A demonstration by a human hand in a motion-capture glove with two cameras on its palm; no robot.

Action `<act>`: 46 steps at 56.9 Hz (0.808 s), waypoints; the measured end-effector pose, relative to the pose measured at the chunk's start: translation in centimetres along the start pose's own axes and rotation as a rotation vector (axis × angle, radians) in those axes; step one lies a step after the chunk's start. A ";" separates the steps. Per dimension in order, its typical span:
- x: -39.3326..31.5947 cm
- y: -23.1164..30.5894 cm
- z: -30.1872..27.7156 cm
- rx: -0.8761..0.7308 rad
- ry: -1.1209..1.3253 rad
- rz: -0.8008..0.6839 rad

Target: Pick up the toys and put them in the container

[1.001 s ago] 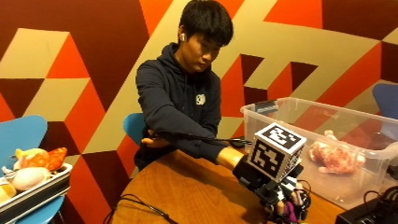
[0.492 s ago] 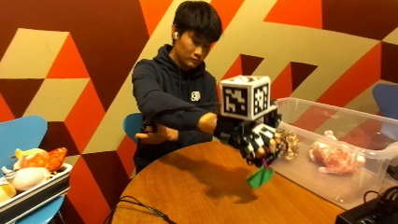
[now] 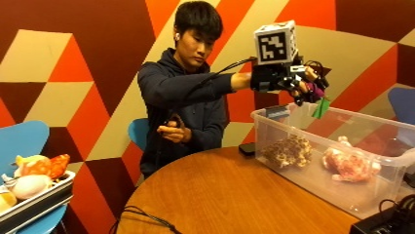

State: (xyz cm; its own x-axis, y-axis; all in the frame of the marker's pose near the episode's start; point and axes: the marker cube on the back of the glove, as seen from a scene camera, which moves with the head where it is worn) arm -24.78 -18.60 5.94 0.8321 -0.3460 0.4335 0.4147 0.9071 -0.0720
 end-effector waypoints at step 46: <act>9.1 12.8 -4.8 0.022 0.087 0.013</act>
State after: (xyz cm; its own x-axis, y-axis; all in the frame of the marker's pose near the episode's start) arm -10.15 -11.32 4.64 0.8666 -0.3526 0.3531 0.3961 0.9164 -0.0570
